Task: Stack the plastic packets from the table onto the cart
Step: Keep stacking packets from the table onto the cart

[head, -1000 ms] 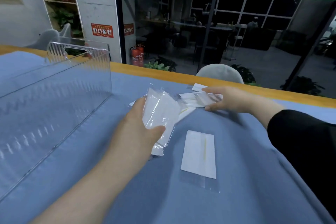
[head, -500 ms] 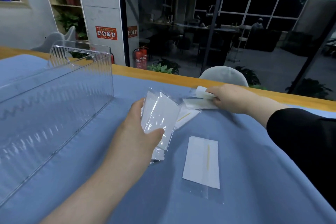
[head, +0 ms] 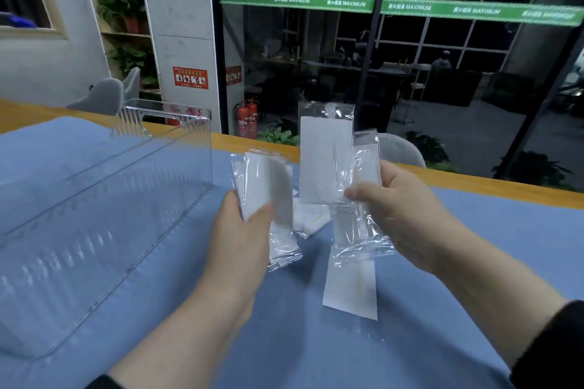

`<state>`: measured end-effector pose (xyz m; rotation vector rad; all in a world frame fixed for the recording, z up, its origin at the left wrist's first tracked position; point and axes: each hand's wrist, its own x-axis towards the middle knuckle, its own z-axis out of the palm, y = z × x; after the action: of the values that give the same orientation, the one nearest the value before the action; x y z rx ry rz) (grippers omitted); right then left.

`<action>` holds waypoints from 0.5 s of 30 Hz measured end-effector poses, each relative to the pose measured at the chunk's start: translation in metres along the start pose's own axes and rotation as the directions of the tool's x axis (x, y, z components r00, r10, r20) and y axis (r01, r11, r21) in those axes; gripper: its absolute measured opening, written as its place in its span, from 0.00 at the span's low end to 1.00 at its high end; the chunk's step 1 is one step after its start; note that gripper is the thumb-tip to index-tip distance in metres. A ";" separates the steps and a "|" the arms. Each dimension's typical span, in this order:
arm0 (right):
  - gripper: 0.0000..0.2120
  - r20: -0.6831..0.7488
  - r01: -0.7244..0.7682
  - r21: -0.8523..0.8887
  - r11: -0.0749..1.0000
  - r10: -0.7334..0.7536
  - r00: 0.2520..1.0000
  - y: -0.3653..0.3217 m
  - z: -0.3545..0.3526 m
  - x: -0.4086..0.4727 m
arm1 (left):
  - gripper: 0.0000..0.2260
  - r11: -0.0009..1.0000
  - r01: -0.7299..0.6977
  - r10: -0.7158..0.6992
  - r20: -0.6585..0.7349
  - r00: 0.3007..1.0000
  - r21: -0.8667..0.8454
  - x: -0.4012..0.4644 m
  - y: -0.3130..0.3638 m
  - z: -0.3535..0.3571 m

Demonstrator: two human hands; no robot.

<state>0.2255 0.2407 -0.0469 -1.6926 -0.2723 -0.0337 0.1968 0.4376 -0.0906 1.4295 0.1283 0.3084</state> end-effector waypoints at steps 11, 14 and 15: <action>0.07 -0.076 -0.039 -0.303 0.952 0.017 0.997 0.012 0.037 -0.025 | 0.07 0.983 0.112 -0.113 0.003 0.994 -0.144 -0.004 0.000 -0.003; 0.05 -0.271 -0.002 -0.171 0.985 -0.045 0.961 0.011 0.031 -0.024 | 0.08 0.975 0.110 -0.121 -0.043 0.992 -0.191 -0.001 0.000 -0.006; 0.04 -0.303 0.028 -0.092 0.995 -0.055 0.951 0.009 0.031 -0.024 | 0.08 0.977 0.115 -0.123 -0.035 0.992 -0.181 -0.001 -0.002 -0.006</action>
<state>0.1995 0.2665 -0.0643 -1.7392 -0.0745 -0.3408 0.1946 0.4429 -0.0935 1.2320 0.2177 0.2477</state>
